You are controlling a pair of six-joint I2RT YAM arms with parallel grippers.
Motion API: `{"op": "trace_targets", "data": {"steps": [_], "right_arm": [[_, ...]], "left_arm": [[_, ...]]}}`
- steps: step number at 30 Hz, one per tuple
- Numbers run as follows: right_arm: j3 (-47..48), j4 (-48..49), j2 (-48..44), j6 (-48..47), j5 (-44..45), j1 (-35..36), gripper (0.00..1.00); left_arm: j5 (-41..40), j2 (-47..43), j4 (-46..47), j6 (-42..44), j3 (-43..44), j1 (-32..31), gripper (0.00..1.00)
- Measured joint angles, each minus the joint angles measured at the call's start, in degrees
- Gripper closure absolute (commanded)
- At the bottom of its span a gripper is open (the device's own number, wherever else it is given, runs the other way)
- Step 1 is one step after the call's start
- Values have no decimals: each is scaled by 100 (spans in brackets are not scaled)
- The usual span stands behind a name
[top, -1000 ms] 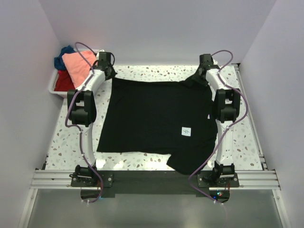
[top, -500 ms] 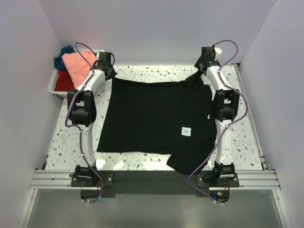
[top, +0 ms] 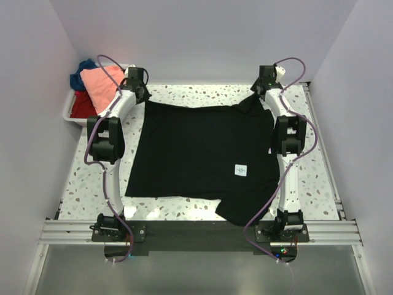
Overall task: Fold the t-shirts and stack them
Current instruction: Fold the tshirt
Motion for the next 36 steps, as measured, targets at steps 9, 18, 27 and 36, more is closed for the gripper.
{"op": "trace_targets", "data": {"steps": [9, 18, 27, 36], "right_arm": [[0, 133, 20, 262, -44, -107, 61], [-50, 144, 118, 409, -63, -197, 58], [-72, 173, 118, 485, -262, -201, 54], [-258, 227, 118, 627, -391, -201, 63]], "left_arm": [[0, 0, -20, 0, 0, -9, 100], [0, 0, -46, 0, 0, -9, 100], [0, 0, -105, 2, 0, -9, 100], [-2, 0, -125, 9, 0, -9, 100]]}}
